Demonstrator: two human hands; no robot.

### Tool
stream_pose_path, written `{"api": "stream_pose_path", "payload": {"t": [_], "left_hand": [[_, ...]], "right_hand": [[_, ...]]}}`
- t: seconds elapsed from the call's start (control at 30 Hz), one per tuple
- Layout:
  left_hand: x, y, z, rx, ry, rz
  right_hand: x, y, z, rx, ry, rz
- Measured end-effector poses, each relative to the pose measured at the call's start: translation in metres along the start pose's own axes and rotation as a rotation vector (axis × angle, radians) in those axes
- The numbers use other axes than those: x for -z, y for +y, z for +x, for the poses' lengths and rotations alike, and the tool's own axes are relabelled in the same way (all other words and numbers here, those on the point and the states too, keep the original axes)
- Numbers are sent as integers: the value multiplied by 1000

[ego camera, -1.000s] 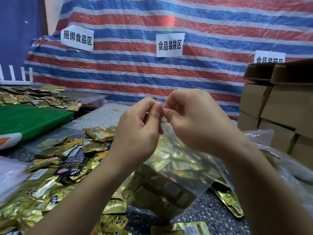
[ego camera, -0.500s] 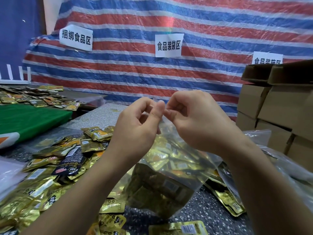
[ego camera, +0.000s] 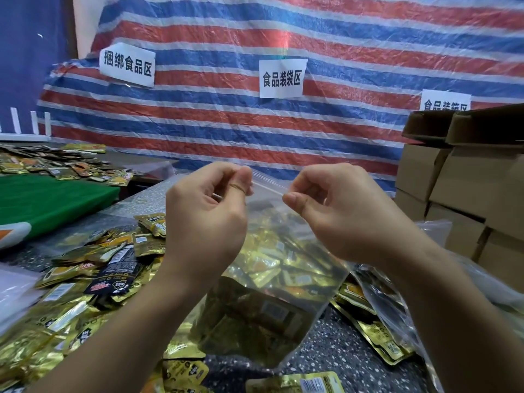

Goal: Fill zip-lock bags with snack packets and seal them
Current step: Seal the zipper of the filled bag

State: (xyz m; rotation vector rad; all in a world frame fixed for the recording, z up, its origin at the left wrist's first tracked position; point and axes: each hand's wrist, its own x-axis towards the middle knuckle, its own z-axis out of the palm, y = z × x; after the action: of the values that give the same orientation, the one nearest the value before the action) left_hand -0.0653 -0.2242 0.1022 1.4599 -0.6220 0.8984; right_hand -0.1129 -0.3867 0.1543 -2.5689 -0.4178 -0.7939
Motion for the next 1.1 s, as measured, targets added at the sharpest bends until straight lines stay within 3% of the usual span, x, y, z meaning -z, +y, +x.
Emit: {"api": "stream_pose_path", "payload": {"t": [0.5,0.73,1.1], "left_hand": [[16,-15,14,57,124,48],[20,-16,20,26,154,53],[22,-14,23,58,20,-33]], "right_hand": [[2,31,-20,-51,-1,7],[1,31,-23,62,55,-58],[10,36,-20,149,33,-32]]}}
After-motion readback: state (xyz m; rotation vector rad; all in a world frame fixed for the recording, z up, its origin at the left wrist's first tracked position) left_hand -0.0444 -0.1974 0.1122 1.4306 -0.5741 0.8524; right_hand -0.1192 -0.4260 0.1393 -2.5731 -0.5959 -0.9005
